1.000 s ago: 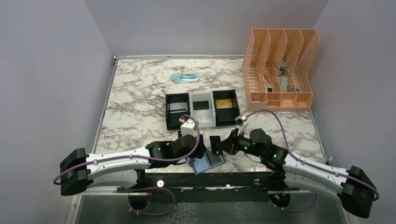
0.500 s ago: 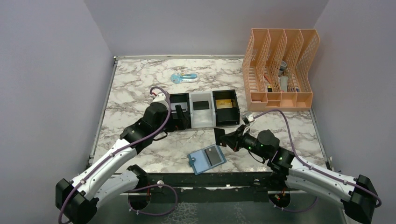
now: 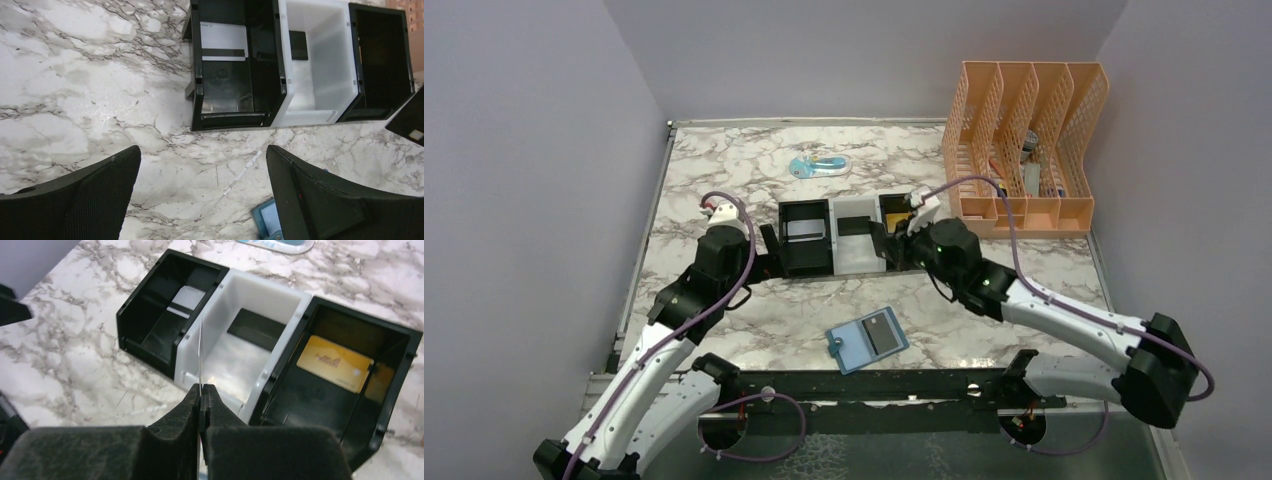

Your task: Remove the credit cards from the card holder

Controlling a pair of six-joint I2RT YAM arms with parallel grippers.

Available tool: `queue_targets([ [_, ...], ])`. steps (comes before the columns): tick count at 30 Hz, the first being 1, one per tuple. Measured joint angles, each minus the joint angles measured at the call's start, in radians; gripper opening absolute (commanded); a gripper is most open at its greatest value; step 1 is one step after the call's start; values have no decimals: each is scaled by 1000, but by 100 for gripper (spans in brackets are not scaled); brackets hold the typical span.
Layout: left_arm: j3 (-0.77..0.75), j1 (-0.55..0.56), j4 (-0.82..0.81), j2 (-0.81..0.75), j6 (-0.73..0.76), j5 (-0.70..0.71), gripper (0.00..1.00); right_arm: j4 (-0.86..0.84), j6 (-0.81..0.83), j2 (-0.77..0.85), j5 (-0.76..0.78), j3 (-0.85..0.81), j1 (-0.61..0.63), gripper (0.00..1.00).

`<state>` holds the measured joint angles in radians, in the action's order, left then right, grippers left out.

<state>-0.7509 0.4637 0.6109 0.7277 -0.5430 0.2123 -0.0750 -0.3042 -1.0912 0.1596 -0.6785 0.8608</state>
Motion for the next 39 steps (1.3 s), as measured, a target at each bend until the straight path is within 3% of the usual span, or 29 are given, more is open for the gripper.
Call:
queue_targets([
  [7,22,0,6,-72,1,42,99,-26,264,-352,-60,-224,-28,1],
  [11,26,0,7,-56,4,42,99,-63,470,-508,-51,-261,-28,1],
  [16,27,0,8,-49,5,42,99,-140,669,-622,-20,-263,-28,1],
  [17,27,0,8,-61,5,42,99,-201,801,-673,-16,-269,-29,1],
  [28,27,0,8,-67,8,43,99,-247,1168,-864,-14,-404,-32,1],
  [34,27,0,8,-68,11,43,99,-239,1264,-905,-42,-413,-32,9],
  [35,27,0,8,-68,11,43,99,-238,1274,-905,-48,-413,-32,12],
  [37,27,0,8,-68,12,43,99,-237,1285,-905,-60,-414,-32,30],
  [39,27,0,8,-68,12,43,99,-231,1289,-905,-67,-420,-36,32],
])
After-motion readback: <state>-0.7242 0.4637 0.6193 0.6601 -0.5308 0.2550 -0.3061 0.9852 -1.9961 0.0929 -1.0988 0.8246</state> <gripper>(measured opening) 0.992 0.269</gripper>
